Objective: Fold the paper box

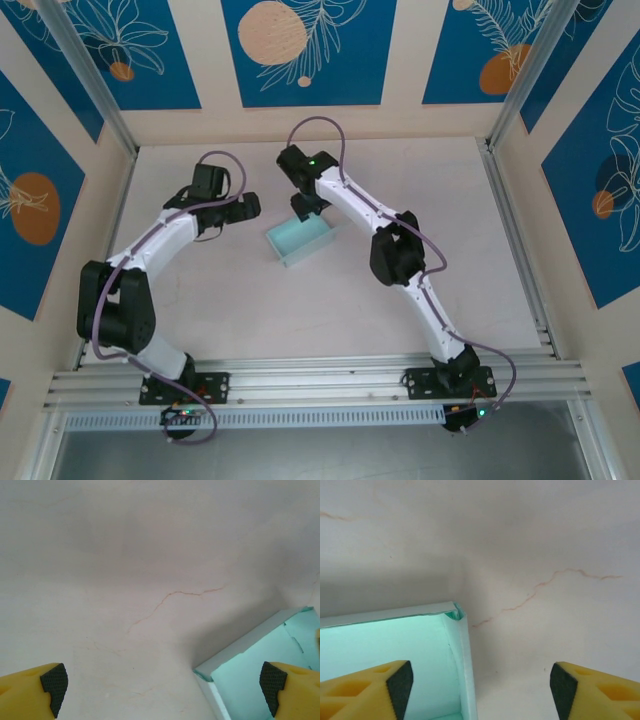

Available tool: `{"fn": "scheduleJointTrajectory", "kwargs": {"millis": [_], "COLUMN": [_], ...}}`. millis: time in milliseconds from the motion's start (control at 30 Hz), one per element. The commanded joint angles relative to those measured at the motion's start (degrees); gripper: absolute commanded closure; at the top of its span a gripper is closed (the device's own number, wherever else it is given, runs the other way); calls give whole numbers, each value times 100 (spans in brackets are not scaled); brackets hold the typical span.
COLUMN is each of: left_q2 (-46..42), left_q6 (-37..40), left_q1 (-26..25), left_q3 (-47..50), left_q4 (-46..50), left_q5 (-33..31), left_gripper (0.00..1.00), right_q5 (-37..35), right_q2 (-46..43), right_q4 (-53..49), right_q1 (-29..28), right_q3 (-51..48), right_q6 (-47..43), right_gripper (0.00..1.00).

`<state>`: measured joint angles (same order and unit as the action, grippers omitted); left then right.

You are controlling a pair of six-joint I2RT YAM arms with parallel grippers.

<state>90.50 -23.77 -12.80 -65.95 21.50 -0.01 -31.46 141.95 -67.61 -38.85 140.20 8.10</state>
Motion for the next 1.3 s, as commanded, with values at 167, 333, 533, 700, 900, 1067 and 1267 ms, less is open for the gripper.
{"fn": "scheduleJointTrajectory", "kwargs": {"millis": [167,333,533,700,900,1067,1267], "left_q2": [1126,1762,2179,2394,2235,2037,1646], "left_q6": [695,1010,1268,1323,1295,1050,710], "left_q1": [128,95,-98,-253,-336,-405,-766], "left_q3": [-432,-900,-1093,-1053,-732,-266,388], "left_q4": [-275,-60,20,59,51,-183,-576], "left_q5": [-97,-21,-33,-21,106,710,1008], "left_gripper": [10,24,33,44,45,48,51], "right_q5": [-532,-955,-991,-694,283,1702,2115], "right_q2": [-1880,-3526,-5532,-6636,-7152,-7080,-6304], "right_q4": [326,880,1160,1144,1654,3016,3629], "right_q1": [-298,-413,-287,5,360,666,968], "right_q3": [-424,-2213,-4688,-6499,-8105,-9195,-9189], "right_q6": [358,1069,2502,3681,4365,4592,4238], "right_gripper": [21,20,20,23,32,43,47]}}
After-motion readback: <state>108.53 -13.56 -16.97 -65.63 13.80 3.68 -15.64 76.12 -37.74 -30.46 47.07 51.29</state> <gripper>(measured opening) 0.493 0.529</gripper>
